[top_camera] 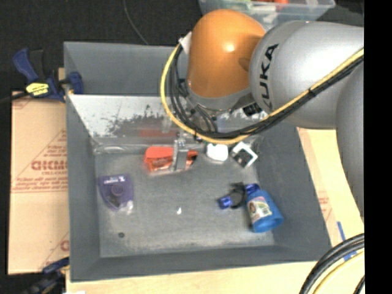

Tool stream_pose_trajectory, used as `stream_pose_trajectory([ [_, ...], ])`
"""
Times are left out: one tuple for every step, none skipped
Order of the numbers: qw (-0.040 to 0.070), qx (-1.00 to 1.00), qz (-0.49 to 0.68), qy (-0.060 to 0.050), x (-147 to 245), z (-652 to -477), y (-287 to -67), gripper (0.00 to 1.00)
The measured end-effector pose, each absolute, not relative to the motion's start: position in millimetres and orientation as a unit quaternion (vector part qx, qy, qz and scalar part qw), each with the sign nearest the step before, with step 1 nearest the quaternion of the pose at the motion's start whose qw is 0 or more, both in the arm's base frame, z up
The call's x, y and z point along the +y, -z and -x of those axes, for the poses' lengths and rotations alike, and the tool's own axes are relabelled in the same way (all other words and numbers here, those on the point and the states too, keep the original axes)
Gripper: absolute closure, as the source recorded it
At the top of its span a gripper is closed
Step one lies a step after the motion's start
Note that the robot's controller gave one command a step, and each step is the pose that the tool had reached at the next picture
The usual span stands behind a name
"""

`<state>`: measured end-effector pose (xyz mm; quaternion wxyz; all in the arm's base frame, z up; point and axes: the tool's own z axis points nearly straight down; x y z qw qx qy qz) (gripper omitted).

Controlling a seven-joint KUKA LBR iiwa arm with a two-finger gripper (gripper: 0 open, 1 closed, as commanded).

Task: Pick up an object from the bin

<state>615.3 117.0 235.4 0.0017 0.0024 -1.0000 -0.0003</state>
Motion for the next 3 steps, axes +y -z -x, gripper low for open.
stream_pose_trajectory([
  [-0.002, -1.0, -0.001, 0.001, 116.3, -616.4, -240.9, 0.0],
  [-0.005, -1.0, -0.021, 0.0, 67.4, -648.6, -106.3, 0.0],
  [-0.009, -1.0, 0.009, 0.003, 62.2, -643.3, -71.4, 0.0],
])
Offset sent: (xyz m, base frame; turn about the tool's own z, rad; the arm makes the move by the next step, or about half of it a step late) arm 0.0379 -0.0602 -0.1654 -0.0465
